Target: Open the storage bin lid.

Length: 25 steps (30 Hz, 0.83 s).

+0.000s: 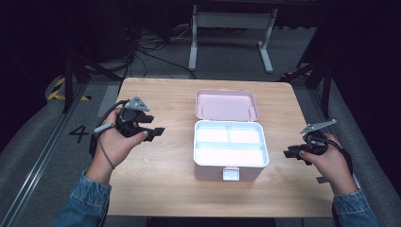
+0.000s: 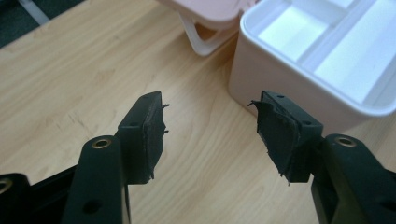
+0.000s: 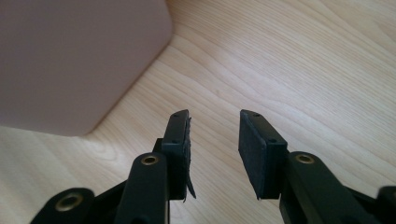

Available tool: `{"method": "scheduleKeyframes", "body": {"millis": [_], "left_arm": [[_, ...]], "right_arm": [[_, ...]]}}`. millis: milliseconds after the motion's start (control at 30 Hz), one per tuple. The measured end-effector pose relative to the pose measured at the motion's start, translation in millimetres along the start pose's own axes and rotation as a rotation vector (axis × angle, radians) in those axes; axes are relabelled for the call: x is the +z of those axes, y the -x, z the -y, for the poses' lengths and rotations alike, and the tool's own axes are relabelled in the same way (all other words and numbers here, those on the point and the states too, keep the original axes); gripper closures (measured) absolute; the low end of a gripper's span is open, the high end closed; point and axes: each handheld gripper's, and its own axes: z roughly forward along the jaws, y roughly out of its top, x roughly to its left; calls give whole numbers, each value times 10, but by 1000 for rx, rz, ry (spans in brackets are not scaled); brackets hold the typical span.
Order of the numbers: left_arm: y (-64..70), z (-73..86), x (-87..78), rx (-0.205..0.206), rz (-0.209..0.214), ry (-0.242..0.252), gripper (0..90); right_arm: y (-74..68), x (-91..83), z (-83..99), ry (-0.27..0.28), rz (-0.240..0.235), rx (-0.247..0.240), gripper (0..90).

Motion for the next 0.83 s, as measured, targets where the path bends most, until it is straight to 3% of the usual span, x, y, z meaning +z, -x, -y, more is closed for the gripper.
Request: {"method": "scheduleKeyframes", "body": {"millis": [167,200,300,433,533,667,833], "left_arm": [[42,228,43,-4,-1,-52,413],[59,318,72,-22,5,-61,398],[60,383,107,-44,14,-52,396],[23,486,211,-45,7,-93,392],[-14,555,272,-69,3,-116,383],[-71,635,304,-102,3,-126,382],[-101,682,311,-125,6,-111,367]], "right_arm": [[45,15,65,-24,35,13,648],[60,17,98,-37,30,26,645],[67,22,111,-50,33,25,637],[78,27,118,-56,40,37,625],[96,50,136,-63,40,36,616],[122,58,155,-54,41,40,603],[119,35,164,13,24,32,556]]}}
